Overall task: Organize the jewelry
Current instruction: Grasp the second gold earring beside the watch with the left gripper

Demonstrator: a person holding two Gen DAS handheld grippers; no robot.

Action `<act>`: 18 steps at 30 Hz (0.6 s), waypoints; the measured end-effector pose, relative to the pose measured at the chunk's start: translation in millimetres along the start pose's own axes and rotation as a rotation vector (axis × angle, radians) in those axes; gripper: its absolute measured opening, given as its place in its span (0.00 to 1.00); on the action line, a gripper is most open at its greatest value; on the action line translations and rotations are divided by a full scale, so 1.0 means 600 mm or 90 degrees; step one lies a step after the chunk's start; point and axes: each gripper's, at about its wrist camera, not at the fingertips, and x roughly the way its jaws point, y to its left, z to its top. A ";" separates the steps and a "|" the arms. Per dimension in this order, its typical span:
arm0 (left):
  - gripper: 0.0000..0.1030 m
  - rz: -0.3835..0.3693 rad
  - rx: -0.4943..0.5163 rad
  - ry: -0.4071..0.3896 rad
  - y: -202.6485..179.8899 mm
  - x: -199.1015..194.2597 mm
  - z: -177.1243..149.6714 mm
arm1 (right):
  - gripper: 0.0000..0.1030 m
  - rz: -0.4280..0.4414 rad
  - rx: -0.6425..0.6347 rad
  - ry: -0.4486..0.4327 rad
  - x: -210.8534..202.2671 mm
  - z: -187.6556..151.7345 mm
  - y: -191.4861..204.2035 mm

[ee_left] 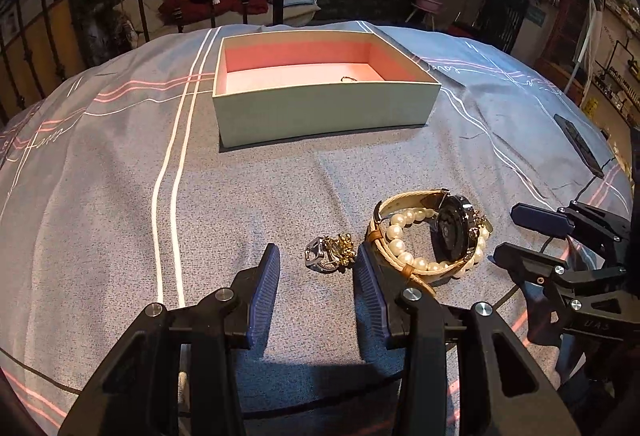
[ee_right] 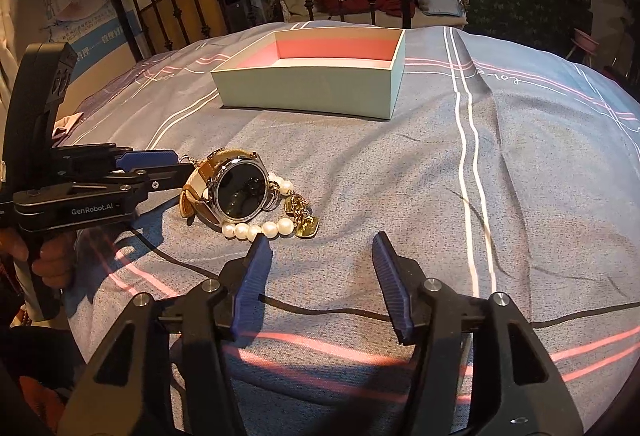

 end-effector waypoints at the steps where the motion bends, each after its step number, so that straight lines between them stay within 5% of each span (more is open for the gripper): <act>1: 0.39 0.002 -0.002 -0.007 -0.001 -0.005 0.000 | 0.54 0.000 -0.001 0.000 0.001 0.000 0.001; 8: 0.29 -0.044 0.017 -0.041 -0.024 -0.025 0.005 | 0.55 0.006 0.002 -0.001 0.001 0.000 -0.001; 14: 0.10 -0.060 0.041 -0.030 -0.037 -0.005 0.001 | 0.55 0.008 0.003 -0.001 0.001 0.001 -0.001; 18: 0.10 -0.070 0.038 -0.031 -0.032 -0.008 0.000 | 0.55 0.009 0.003 -0.001 0.001 0.001 -0.001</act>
